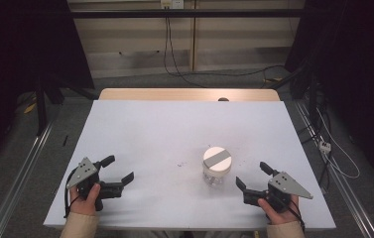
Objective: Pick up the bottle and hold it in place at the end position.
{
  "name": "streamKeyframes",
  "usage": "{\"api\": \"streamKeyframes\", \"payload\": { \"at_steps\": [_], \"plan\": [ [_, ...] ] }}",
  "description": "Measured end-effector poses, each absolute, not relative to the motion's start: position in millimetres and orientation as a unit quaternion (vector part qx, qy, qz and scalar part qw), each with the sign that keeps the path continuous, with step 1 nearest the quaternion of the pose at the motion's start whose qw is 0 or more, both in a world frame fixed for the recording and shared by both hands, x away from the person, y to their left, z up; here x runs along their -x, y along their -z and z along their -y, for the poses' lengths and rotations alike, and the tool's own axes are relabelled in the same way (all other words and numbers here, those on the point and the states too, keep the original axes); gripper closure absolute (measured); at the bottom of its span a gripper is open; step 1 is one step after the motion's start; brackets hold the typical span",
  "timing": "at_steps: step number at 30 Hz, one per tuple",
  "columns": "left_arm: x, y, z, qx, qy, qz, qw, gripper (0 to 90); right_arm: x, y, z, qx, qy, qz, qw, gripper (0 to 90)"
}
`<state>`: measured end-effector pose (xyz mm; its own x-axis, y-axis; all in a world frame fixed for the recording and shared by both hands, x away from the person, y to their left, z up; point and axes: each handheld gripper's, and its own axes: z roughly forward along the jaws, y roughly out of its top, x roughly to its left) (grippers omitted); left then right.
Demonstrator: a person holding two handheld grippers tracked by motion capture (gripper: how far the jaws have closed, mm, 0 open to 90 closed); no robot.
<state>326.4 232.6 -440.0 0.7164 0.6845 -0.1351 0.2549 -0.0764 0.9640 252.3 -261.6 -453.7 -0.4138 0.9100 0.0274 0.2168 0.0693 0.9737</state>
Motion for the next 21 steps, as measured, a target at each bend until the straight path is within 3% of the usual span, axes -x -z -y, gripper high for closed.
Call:
{"api": "streamKeyframes", "payload": {
  "at_steps": [21],
  "plan": [
    [-323.2, 439.6, -235.6, -0.71, -0.188, -0.334, 0.591, 3.1, -263.7, 450.4, 231.9, -0.404, -0.542, -0.673, 0.299, 3.0]
  ]
}}
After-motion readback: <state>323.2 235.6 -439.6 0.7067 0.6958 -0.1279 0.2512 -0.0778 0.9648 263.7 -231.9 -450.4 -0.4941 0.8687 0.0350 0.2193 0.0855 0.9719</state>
